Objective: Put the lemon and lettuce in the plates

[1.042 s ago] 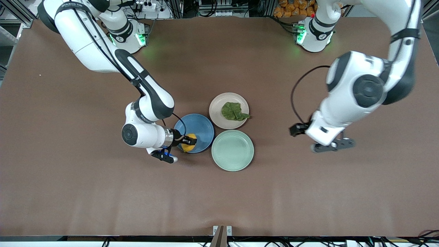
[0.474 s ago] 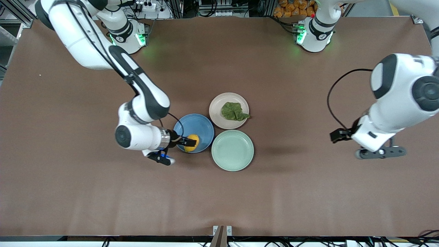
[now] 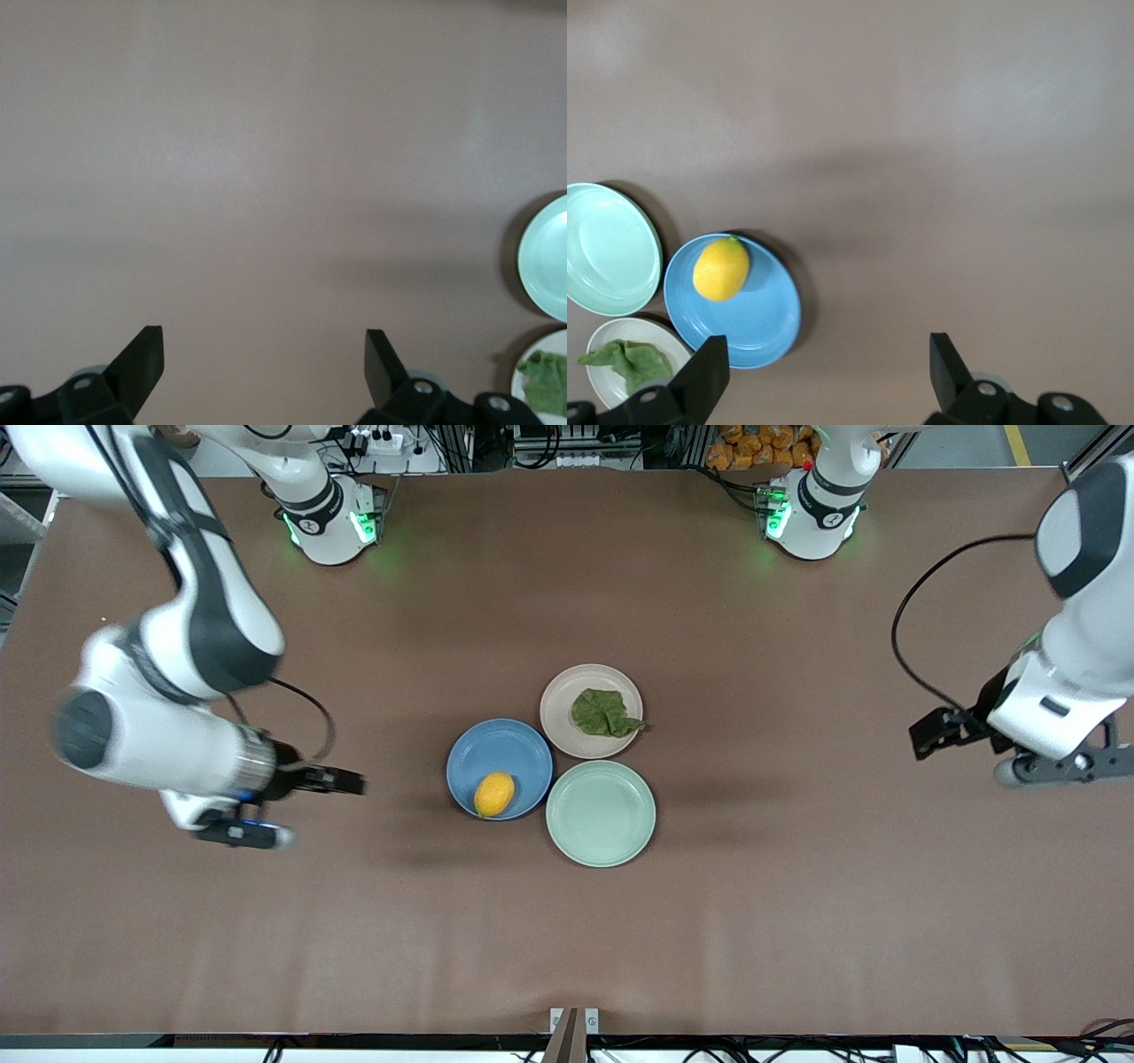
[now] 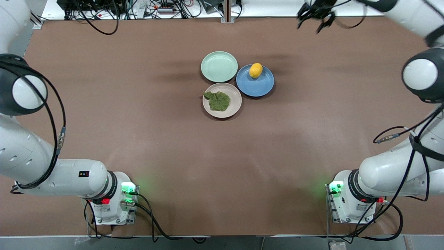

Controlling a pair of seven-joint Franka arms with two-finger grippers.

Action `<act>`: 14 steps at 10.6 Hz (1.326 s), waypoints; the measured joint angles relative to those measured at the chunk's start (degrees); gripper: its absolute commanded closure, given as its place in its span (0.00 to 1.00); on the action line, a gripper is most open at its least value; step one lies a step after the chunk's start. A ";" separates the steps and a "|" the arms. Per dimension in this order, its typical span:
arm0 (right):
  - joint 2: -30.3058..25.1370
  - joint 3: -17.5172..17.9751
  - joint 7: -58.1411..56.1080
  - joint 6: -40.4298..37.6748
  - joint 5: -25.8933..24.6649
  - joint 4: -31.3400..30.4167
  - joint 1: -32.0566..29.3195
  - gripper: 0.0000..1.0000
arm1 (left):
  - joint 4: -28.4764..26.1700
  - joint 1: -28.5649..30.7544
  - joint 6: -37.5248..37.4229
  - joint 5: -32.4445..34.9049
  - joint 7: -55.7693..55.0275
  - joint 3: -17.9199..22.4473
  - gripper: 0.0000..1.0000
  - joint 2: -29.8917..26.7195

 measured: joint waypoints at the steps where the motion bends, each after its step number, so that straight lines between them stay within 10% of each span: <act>1: -3.60 -0.97 -3.52 -1.89 -0.09 -0.01 -1.37 0.00 | 1.16 0.01 -2.28 0.00 0.00 -0.06 0.00 -0.38; 7: -21.22 -1.71 -9.95 -9.39 -0.25 -5.69 -6.26 0.00 | 3.03 0.03 -8.70 -2.47 0.00 -0.23 0.00 -4.07; 14: -22.48 -1.77 -11.30 -9.47 -0.35 -7.32 -8.11 0.00 | 2.37 0.07 -11.86 -4.82 0.00 -0.23 0.00 -7.25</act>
